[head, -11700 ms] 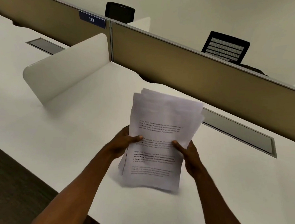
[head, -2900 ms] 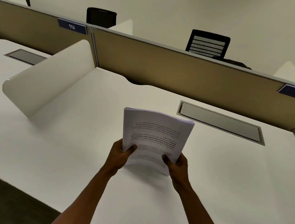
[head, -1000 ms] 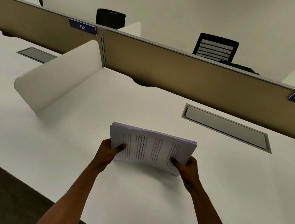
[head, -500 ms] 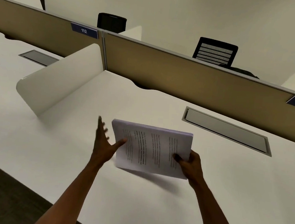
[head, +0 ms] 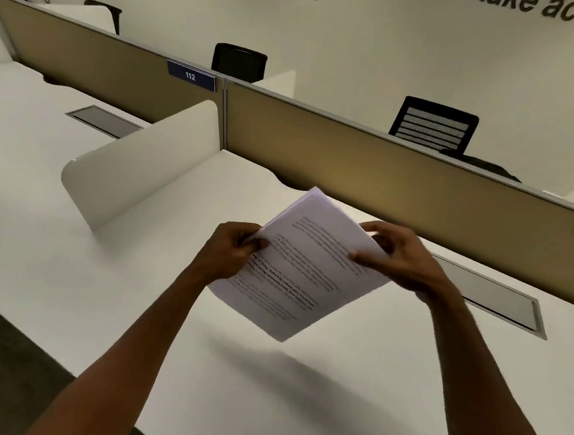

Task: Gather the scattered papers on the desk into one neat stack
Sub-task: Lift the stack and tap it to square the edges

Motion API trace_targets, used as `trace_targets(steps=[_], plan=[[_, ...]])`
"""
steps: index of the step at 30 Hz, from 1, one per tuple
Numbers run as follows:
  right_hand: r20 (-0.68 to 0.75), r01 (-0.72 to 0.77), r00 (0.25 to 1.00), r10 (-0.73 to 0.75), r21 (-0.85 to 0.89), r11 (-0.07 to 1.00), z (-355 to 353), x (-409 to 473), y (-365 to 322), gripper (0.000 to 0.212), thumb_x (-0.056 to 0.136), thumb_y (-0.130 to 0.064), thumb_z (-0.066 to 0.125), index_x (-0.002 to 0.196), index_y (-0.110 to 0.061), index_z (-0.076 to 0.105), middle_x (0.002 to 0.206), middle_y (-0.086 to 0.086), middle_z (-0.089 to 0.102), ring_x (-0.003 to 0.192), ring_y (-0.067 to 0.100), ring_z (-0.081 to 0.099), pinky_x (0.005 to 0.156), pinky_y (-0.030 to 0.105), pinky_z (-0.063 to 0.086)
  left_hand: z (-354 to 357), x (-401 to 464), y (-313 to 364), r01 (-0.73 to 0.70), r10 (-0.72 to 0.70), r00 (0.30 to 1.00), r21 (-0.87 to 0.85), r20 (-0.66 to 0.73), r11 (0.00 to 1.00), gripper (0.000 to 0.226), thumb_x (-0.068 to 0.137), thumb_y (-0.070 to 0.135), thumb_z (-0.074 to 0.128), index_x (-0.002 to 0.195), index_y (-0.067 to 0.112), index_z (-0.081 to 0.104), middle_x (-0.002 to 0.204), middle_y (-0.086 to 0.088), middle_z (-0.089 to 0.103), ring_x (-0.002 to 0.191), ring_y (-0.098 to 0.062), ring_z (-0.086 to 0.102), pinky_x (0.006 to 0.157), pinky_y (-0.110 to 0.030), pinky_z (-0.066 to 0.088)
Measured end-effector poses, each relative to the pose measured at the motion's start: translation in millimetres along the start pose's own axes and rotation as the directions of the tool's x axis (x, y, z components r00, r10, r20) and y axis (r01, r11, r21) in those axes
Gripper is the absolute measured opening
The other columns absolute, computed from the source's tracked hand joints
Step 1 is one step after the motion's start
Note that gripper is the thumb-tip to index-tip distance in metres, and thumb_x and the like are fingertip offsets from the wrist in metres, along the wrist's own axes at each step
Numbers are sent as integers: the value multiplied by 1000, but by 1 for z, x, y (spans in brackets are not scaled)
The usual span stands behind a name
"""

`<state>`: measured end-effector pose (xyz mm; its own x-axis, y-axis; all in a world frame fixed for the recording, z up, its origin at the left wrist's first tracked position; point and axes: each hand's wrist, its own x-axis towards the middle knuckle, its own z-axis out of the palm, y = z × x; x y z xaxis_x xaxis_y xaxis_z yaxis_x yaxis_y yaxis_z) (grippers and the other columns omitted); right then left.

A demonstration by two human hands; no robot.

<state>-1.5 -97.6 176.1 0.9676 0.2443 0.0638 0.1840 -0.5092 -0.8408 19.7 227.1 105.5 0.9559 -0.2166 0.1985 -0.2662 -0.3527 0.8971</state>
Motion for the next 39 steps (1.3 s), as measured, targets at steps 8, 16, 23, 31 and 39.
trace_targets(steps=[8,16,23,31,39], plan=[[129,-107,991,40,573,813,97,-17,45,77,71,-31,87,137,-19,52,133,9,65,121,30,63,88,37,57,9,-26,-45,134,-230,963,-495,-137,858,18,96,11,62,106,17,75,105,-7,78,95,-24,73,82,-36,60],[-219,-73,946,238,572,817,168,5,49,27,79,-23,75,105,-33,72,110,1,75,98,25,72,81,45,61,8,-31,-74,200,-304,943,-498,-137,844,21,95,29,59,108,17,70,105,-9,76,93,-27,74,77,-37,61],[-221,-169,916,336,547,820,205,12,68,32,80,-19,79,107,-33,70,106,-4,76,94,15,73,71,29,61,16,-36,-105,271,-338,936,-416,-95,868,32,94,36,58,121,21,60,111,-5,73,100,-26,72,80,-47,62],[-317,-250,842,437,489,836,221,43,76,23,86,-20,74,99,-39,69,98,-16,75,87,6,72,63,20,58,19,-8,-128,291,-342,926,-274,-159,917,12,101,24,54,112,27,54,110,-1,70,94,-21,72,71,-30,63],[-265,-323,796,544,574,752,224,146,75,43,80,-13,77,117,-23,57,110,0,70,94,23,70,78,43,60,-28,73,-139,276,-302,930,-143,-211,950,70,97,21,58,155,33,20,148,-1,50,124,-26,58,102,-48,52]])
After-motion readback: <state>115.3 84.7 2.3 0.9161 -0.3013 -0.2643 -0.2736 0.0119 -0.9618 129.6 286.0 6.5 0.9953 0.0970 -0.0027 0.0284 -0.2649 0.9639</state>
